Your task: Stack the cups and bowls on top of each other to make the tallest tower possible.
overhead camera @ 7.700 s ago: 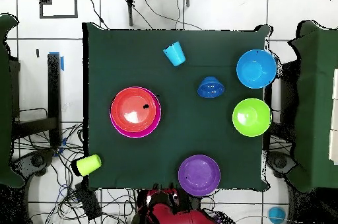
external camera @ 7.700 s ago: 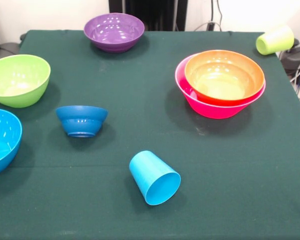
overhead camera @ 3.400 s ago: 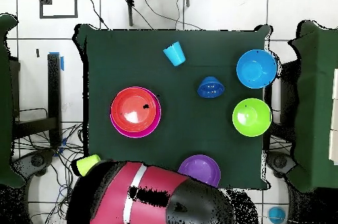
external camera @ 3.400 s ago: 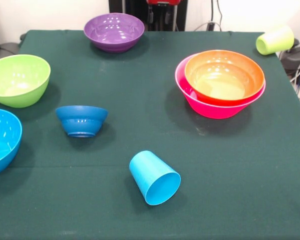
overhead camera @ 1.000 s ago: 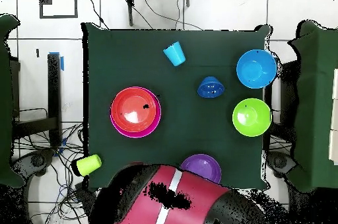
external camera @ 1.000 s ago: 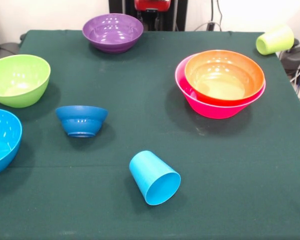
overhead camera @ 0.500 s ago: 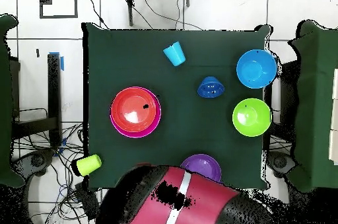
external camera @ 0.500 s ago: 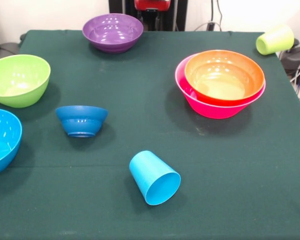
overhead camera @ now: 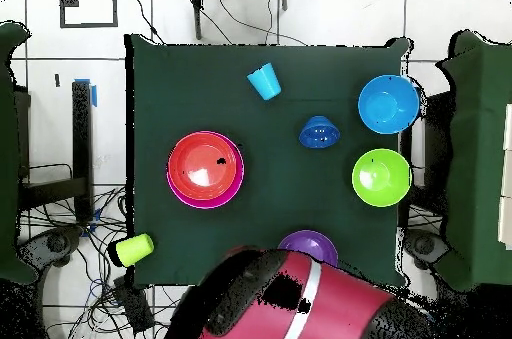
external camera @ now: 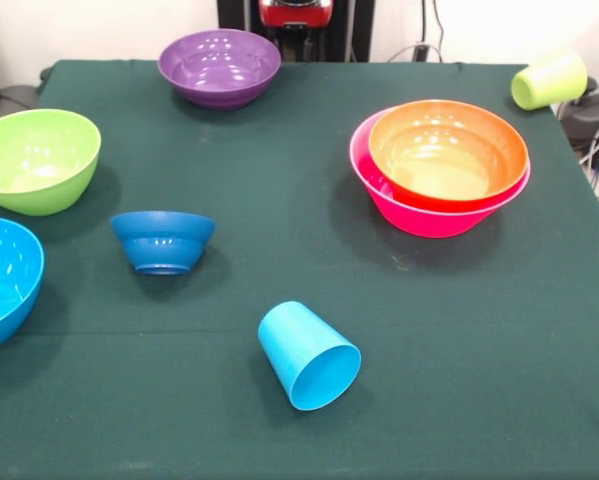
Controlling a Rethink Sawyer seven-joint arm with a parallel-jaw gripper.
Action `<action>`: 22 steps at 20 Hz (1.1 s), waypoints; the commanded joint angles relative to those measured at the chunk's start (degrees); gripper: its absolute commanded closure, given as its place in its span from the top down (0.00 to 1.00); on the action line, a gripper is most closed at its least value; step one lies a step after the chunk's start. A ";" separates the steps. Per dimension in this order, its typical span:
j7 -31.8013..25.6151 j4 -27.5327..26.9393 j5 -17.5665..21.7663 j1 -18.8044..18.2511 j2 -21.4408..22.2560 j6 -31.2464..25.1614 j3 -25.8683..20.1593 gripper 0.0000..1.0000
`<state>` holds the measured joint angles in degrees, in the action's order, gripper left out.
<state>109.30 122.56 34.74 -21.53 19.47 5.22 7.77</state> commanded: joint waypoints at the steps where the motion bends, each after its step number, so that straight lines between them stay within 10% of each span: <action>1: -2.73 -11.02 2.91 -2.31 -1.47 -7.66 -8.90 1.00; 22: -2.81 -12.31 5.14 -4.26 0.34 -12.94 -12.13 1.00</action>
<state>109.30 118.44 37.68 -24.87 19.60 -3.16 3.65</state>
